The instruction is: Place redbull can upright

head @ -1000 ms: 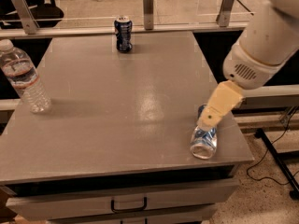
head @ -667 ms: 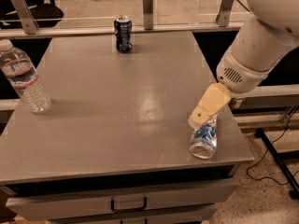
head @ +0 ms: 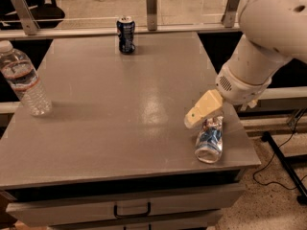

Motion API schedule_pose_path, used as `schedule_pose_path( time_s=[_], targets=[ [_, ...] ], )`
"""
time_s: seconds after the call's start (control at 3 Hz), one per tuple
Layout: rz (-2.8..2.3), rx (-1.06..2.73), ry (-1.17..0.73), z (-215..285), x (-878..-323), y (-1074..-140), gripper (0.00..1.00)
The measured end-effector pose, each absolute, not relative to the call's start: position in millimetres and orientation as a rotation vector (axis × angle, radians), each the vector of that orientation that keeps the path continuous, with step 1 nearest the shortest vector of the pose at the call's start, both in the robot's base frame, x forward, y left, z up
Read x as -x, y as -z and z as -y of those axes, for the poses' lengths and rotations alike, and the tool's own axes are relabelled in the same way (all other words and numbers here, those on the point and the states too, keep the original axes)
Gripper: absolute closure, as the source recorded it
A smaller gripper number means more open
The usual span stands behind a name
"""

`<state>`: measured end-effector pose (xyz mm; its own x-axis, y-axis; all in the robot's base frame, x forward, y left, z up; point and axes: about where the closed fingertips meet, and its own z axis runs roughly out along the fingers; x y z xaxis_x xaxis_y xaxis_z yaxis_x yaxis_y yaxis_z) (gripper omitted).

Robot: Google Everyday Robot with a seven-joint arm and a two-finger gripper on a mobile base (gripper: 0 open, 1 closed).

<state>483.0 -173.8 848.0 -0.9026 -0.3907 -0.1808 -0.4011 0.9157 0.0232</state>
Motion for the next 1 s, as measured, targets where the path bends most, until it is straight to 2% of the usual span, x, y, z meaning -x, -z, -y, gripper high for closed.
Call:
schedule_pose_path(
  time_s=[0.33,0.67,1.0],
  targets=[
    [-2.959,0.453,-0.118,163.4,-484.2,-831.0,0.0],
    [-2.977,0.356,-0.139,157.4,-485.5,-822.1,0.18],
    [-2.965,0.299,-0.147,154.5,-489.9,-824.8,0.42]
  ],
)
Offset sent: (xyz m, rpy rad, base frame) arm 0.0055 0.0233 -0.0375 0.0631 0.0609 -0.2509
